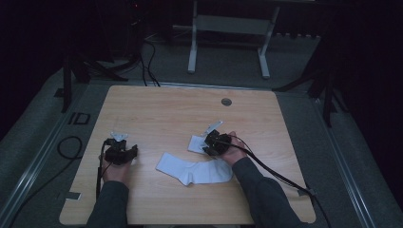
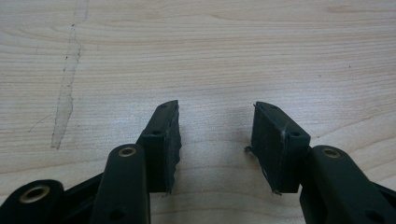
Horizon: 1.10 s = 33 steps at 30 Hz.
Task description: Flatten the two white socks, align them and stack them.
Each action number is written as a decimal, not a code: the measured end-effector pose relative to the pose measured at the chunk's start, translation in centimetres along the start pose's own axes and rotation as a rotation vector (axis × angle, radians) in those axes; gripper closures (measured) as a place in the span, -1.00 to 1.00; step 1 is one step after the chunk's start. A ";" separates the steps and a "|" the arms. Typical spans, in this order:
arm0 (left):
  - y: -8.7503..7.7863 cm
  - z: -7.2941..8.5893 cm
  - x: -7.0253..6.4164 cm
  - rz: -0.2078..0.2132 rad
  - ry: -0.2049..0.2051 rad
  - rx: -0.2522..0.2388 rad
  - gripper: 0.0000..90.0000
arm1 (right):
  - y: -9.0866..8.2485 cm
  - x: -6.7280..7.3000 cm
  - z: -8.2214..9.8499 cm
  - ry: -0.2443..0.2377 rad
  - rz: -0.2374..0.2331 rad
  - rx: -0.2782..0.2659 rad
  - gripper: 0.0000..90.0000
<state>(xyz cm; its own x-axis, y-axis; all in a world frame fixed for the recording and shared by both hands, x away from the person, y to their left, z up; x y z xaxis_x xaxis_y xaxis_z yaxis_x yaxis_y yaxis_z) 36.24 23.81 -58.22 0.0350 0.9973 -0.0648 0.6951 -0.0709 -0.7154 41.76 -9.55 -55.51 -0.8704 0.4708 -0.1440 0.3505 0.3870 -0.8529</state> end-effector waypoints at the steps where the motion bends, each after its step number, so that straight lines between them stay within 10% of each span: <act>1: 0.0 0.0 0.0 0.000 0.000 0.000 0.15 | 0.4 -0.1 0.1 0.009 -0.003 0.012 0.55; 6: 0.0 0.0 0.0 0.000 -0.001 0.000 0.15 | 0.5 -0.4 0.1 0.027 -0.006 0.011 0.92; 20: 0.0 0.0 0.0 0.000 -0.001 -0.002 0.15 | -4.2 -1.1 0.0 0.062 0.056 -0.086 0.93; 33: 0.0 0.0 0.0 0.000 0.000 -0.001 0.15 | -7.4 -4.3 6.2 0.200 0.149 -0.098 0.92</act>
<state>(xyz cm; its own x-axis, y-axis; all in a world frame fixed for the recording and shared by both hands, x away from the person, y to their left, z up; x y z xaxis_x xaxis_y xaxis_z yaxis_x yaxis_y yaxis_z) 36.25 23.80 -58.23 0.0349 0.9973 -0.0653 0.6957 -0.0712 -0.7148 40.76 -19.32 -51.69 -0.7249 0.6715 -0.1541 0.5096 0.3721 -0.7758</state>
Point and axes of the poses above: each handheld gripper's, and its own axes: y roughly forward along the jaws, z roughly out of its underside, x roughly to its left, the point moved 3 cm from there along y, roughly forward along the jaws, and after that the axes turned 5 degrees about -y, right-handed, at the moved point
